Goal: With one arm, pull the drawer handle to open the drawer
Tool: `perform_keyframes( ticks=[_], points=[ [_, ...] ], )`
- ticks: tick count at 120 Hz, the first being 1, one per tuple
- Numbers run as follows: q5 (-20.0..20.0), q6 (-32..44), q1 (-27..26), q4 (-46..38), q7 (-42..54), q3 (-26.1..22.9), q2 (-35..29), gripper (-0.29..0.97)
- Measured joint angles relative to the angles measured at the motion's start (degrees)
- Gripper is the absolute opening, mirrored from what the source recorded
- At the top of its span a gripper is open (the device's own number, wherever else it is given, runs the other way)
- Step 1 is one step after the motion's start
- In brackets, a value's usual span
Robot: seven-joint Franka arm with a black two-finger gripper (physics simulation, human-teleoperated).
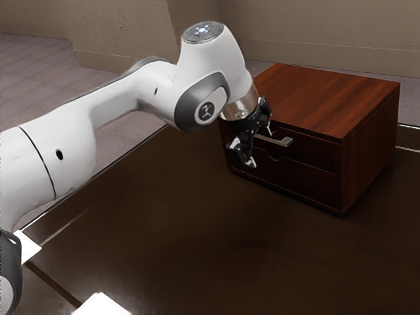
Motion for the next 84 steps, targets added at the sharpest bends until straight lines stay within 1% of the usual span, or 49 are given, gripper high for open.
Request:
perform_keyframes(
  ticks=[36, 66, 84],
  points=[
    [0.4, 0.8, 0.0, 0.2, -0.4, 0.1, 0.3, 0.56],
    [0.5, 2.8, 0.3, 0.1, -0.5, 0.2, 1.9, 0.56],
    [0.3, 3.1, 0.3, 0.1, -0.7, 0.3, 1.8, 0.49]
  ],
)
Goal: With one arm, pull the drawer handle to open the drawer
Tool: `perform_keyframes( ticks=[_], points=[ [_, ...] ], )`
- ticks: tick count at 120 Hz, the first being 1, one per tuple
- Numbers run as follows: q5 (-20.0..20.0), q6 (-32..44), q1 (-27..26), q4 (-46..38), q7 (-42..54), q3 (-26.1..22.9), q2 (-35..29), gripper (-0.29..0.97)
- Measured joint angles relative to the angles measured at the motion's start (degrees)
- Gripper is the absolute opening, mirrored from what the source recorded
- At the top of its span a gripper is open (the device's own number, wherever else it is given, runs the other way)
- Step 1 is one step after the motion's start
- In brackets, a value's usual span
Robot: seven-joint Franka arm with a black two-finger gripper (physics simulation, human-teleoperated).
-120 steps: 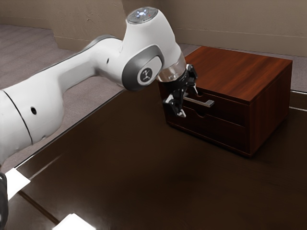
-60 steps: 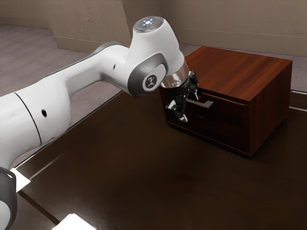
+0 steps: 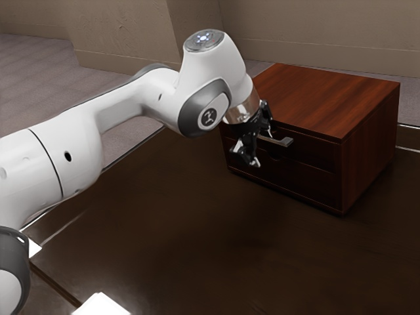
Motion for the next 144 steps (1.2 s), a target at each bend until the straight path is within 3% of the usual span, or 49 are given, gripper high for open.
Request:
perform_keyframes(
  ticks=[78, 144],
  points=[
    [-0.8, -5.8, 0.3, -1.5, -1.0, 0.1, -2.0, 0.36],
    [-3.8, -11.3, 1.1, -15.7, -3.0, 0.3, -15.6, 0.32]
  ],
)
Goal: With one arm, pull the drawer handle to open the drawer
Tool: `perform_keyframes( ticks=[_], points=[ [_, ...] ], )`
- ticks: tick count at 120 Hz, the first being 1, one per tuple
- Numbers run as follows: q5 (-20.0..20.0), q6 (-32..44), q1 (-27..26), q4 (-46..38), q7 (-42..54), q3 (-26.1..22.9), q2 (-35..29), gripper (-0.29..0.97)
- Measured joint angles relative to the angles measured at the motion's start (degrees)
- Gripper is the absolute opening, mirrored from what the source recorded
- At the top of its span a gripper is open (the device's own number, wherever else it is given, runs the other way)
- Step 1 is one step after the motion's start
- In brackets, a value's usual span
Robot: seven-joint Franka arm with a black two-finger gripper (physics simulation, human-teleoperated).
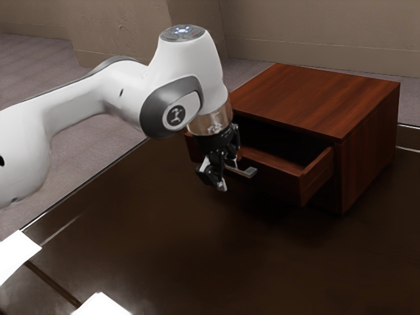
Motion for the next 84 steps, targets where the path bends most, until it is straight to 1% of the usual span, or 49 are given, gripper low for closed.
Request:
perform_keyframes(
  ticks=[32, 74, 80, 82, 84],
  points=[
    [-1.3, -3.2, 0.6, -3.3, -1.3, -0.2, -3.0, 0.31],
    [-2.5, -1.3, 2.1, -12.3, -2.2, -0.8, -10.2, 0.31],
    [-2.8, -1.1, 3.8, -13.4, -2.3, -2.3, -11.2, 0.31],
    [-2.9, -1.1, 5.2, -13.7, -2.4, -3.6, -11.4, 0.31],
    [-2.9, -1.0, 8.4, -14.0, -2.4, -6.7, -11.7, 0.31]
  ],
)
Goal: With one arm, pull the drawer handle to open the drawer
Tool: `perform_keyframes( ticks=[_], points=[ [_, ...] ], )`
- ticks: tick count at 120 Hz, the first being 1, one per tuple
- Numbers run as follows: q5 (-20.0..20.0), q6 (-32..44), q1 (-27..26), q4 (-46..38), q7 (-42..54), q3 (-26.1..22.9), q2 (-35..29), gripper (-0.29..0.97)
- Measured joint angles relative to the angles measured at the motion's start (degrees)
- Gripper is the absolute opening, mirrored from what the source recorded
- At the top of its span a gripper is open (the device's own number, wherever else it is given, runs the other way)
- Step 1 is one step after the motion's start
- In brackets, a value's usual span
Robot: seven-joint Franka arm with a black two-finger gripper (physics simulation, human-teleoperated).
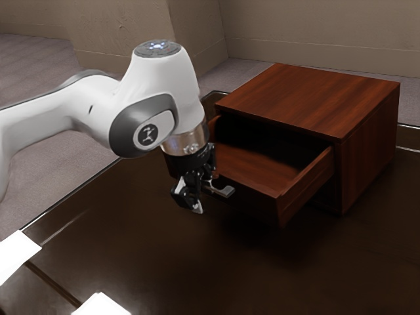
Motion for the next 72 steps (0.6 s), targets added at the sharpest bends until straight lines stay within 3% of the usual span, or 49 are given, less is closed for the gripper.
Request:
perform_keyframes(
  ticks=[3, 8, 72],
  points=[
    [-0.1, 0.1, -7.3, -0.5, -0.1, 7.4, -0.5, 0.31],
    [-0.2, 0.2, -10.0, -1.5, -0.1, 10.1, -1.4, 0.31],
    [-1.1, -3.3, -9.4, -4.9, 1.6, 9.9, -4.6, 0.30]
  ],
)
